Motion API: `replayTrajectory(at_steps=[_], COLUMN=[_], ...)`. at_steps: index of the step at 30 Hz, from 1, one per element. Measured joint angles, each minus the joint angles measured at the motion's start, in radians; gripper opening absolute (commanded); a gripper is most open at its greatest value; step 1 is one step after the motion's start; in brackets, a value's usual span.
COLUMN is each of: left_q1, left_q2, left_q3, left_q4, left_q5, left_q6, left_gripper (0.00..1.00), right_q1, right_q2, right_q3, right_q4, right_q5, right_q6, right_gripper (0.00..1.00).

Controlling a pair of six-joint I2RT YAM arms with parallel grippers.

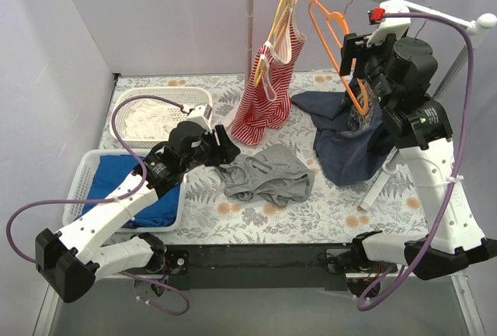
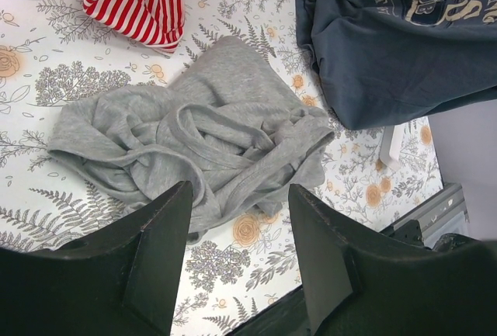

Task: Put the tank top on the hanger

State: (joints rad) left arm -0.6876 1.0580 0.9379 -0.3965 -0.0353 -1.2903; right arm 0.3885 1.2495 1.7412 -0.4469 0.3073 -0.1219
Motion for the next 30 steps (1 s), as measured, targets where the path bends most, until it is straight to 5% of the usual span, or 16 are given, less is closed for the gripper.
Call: replayTrajectory(at_steps=[10, 17, 20, 21, 26, 30], left_q1=[0.0, 0.0, 0.0, 0.0, 0.0, 0.0], left_q2=[-0.014, -0.026, -0.026, -0.026, -0.026, -0.026], left_q3=[0.0, 0.0, 0.0, 0.0, 0.0, 0.0], left_q4=[-0.005, -0.014, -0.014, -0.014, -0.014, -0.014], left_q5=[0.003, 0.002, 0.002, 0.002, 0.003, 0.003], left_q6=[0.01, 0.012, 0.012, 0.012, 0.011, 0.011], left_gripper=[0.52, 0.52, 0.51, 0.51, 0.51, 0.51], right_q1=[-0.211, -0.241, -0.241, -0.242, -0.241, -0.241], right_q2=[0.064, 0.127, 0.126, 0.124, 0.098, 0.06], right_q3=[-0.023, -0.041, -0.068, -0.075, -0.118, -0.129], right_q4=[0.0, -0.001, 0.0, -0.001, 0.0, 0.0], right_q5=[-0.274, -0.378, -0.396, -0.397, -0.394, -0.387], right_q6=[0.08, 0.133, 0.147, 0.153, 0.175, 0.181], right_gripper=[0.68, 0.59, 0.45, 0.34, 0.25, 0.06])
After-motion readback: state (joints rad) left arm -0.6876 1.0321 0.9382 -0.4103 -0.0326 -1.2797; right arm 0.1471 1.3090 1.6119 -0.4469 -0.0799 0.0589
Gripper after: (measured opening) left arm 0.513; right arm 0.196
